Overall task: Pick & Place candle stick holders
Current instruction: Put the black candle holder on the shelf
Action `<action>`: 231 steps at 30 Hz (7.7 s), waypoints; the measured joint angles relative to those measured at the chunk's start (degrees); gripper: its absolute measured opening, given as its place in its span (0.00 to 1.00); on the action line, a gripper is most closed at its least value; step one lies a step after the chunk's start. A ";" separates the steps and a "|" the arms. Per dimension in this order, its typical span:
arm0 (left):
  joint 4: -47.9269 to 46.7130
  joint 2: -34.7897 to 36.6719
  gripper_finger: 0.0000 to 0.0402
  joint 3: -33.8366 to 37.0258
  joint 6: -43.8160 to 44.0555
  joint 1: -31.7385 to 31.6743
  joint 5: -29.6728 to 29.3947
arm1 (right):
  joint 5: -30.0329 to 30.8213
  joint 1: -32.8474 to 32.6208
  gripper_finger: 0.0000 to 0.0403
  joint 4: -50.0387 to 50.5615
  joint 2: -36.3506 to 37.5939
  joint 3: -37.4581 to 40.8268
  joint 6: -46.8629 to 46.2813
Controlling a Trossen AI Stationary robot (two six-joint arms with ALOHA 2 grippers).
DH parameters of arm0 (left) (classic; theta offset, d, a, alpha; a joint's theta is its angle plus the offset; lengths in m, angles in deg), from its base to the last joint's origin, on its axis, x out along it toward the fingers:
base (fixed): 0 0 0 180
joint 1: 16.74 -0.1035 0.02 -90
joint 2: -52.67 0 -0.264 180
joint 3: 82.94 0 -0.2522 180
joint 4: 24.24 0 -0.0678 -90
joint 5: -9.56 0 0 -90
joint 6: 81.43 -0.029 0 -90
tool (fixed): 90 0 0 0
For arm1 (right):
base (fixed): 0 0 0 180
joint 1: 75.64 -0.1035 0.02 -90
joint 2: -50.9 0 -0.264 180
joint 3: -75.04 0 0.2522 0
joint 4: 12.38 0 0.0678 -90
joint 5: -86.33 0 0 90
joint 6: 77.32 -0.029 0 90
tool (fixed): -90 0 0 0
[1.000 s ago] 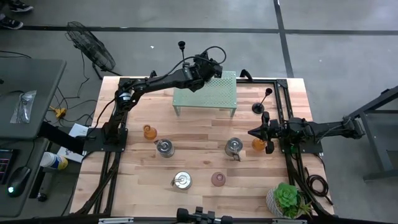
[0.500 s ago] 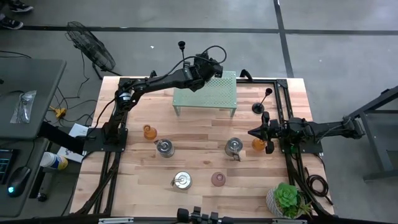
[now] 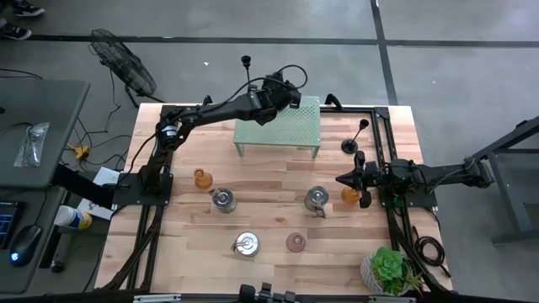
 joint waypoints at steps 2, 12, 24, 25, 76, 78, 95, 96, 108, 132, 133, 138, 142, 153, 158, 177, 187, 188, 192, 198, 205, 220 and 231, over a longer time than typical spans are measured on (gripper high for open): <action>-0.09 -0.01 0.30 0.00 -0.01 0.21 0.10 | 0.00 0.00 0.01 0.02 0.00 0.00 0.02; -5.09 0.52 0.30 0.00 0.23 0.42 0.78 | 0.00 0.00 0.01 0.02 0.00 0.00 0.00; -5.97 3.80 0.30 -0.02 -2.67 3.08 3.14 | 0.00 0.00 0.01 0.01 0.00 0.00 0.01; -5.88 3.90 0.30 -0.02 -3.28 3.32 3.61 | 0.00 0.00 0.01 0.01 0.00 0.00 0.02; 23.46 51.60 0.29 52.85 -20.30 8.43 37.77 | -1.25 0.00 0.01 0.00 -0.15 0.00 -17.01; 23.75 54.87 0.29 55.49 -19.08 8.43 36.60 | -1.41 0.00 0.01 -0.04 -0.19 0.00 -17.85; 40.06 81.38 0.29 80.85 -12.25 8.43 38.03 | -1.89 0.00 0.01 -7.89 -0.35 0.00 -22.77; 41.49 82.46 0.29 82.60 -11.27 8.43 39.17 | -1.88 0.00 0.01 -9.00 -0.35 0.00 -22.81; 50.18 85.95 0.29 95.42 -7.58 8.43 39.95 | 1.10 0.00 0.01 -12.29 -0.59 0.00 -28.16; 48.05 85.75 0.29 95.73 -24.60 8.43 43.61 | 30.68 0.00 0.01 8.57 -10.34 -7.55 -24.89; 48.05 85.75 0.29 95.73 -24.60 8.41 44.03 | 32.10 0.00 0.01 9.33 -11.06 -7.65 -24.97; 48.05 85.75 0.29 95.73 -24.45 8.43 44.22 | 33.22 0.00 0.01 9.16 -12.74 -7.67 -29.09; 48.05 85.75 0.29 95.73 -24.45 8.43 44.21 | 30.47 0.00 0.01 9.13 -12.78 -7.67 -29.64; 48.05 85.73 0.29 95.71 -24.40 8.43 44.17 | 27.42 0.01 0.01 9.25 -12.78 -7.76 -25.86; 48.03 85.74 0.29 95.71 -24.40 8.42 44.13 | 26.80 0.02 0.01 8.91 -12.78 -7.76 -26.97; 48.03 85.74 0.29 95.67 -24.38 8.42 44.11 | 29.02 0.15 0.01 6.92 -12.76 -7.87 -29.13; 48.03 85.73 0.29 95.67 -24.38 8.41 44.11 | 26.81 -0.26 0.22 10.54 -14.30 -7.87 -29.67; 48.03 85.73 0.29 95.67 -24.38 8.42 44.11 | 27.31 -0.61 0.26 11.21 -14.58 -7.87 -30.25; 48.03 85.73 0.29 95.67 -24.38 8.43 44.11 | 31.28 -1.93 0.41 11.59 -16.53 -7.87 -31.51; 48.03 85.73 0.29 95.67 -24.38 8.42 44.11 | 43.29 -3.56 0.48 11.37 -19.36 -7.87 -31.63; 48.03 85.73 0.29 95.67 -24.38 8.43 44.11 | 55.14 -2.74 0.47 12.30 -22.78 -7.87 -31.20; 48.03 85.73 0.29 95.67 -24.36 8.42 44.11 | 60.13 9.23 0.47 12.50 -27.04 -7.87 -31.53; 48.03 85.75 0.29 95.67 -24.36 8.43 44.11 | 54.01 17.11 0.47 8.23 -28.95 -7.87 -31.18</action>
